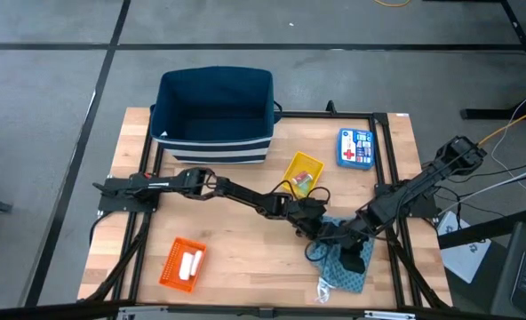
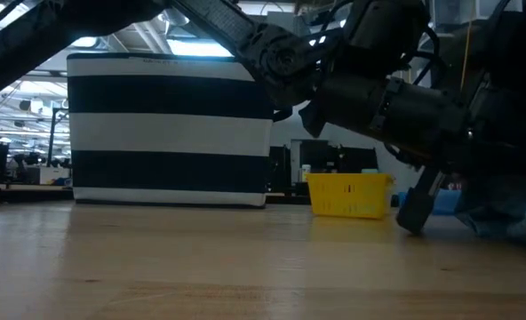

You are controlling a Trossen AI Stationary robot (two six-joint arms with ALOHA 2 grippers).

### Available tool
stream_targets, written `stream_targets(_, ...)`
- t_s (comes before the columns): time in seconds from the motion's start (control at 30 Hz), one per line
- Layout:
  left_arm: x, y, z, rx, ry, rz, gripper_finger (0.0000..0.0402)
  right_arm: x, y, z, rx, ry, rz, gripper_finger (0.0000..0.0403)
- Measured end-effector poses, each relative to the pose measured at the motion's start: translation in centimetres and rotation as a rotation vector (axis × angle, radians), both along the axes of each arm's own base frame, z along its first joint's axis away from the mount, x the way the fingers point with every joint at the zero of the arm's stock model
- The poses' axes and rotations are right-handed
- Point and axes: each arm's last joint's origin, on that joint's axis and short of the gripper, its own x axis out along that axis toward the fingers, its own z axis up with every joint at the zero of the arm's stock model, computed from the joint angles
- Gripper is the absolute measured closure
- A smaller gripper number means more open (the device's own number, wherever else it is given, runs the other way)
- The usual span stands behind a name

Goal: Pick & place medical supplies in basket/bin
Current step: Put the blue gown in the blue bin

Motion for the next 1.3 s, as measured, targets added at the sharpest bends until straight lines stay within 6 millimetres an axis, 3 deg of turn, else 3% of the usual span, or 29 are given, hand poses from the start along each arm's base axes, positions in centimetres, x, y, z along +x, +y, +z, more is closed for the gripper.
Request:
stream_targets(0.23, -0.5, -0.5, 2.1, 0.026, -0.026, -0.046, 0.0400, -0.3, 0.2, 2.7, 0.152, -0.009, -0.013, 0.0253)
stream_targets(0.43, -1.2, -0.7, 6.8, 0.064, -0.162, -0.058, 0.0400, -0.3, 0.1, 7.0, 0.222, -0.134, -0.069, 0.0207)
stream_targets(0.77, -3.6, 0.0, 13.3, 0.146, -0.207, -0.071, 0.0400, 0.4, -0.1, 11.7, 0.217, -0.286, -0.137, 0.0207)
stream_targets(1.0, -5.2, 0.4, 16.5, 0.181, -0.211, -0.054, 0.0400, 0.7, -0.1, 14.6, 0.176, -0.352, -0.144, 0.0213)
stream_targets(1.17, -5.9, 0.9, 17.0, 0.246, -0.176, -0.050, 0.0400, 0.9, -0.2, 16.0, 0.111, -0.383, -0.142, 0.0213)
stream_targets(1.3, -6.0, 1.0, 16.6, 0.309, -0.157, -0.046, 0.0400, 0.2, -0.1, 15.6, 0.037, -0.340, -0.183, 0.0213)
